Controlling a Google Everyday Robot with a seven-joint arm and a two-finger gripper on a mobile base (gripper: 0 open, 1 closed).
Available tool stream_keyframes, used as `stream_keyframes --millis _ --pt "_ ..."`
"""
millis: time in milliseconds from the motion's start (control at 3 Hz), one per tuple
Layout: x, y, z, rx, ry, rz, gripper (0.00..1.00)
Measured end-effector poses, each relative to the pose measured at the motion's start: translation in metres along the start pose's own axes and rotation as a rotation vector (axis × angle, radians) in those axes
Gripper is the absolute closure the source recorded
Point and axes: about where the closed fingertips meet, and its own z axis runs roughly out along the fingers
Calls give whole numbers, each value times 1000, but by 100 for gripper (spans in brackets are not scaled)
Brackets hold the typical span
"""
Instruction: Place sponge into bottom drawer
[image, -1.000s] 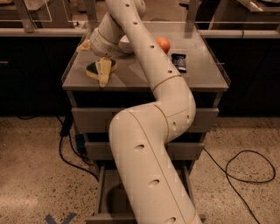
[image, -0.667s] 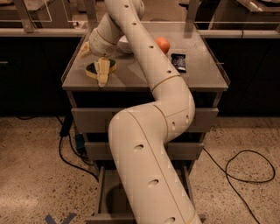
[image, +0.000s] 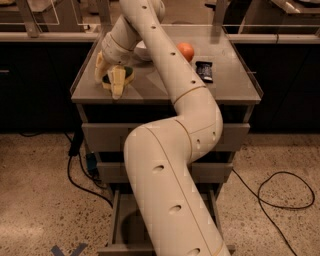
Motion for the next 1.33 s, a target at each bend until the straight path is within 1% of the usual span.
stream_keyframes --millis 333,667,1000,1333 --pt "0 0 0 0 0 0 100" --pt "4 -3 -9 17 28 14 100" --pt "4 -3 -9 17 28 14 100" --pt "4 -3 -9 17 28 14 82"
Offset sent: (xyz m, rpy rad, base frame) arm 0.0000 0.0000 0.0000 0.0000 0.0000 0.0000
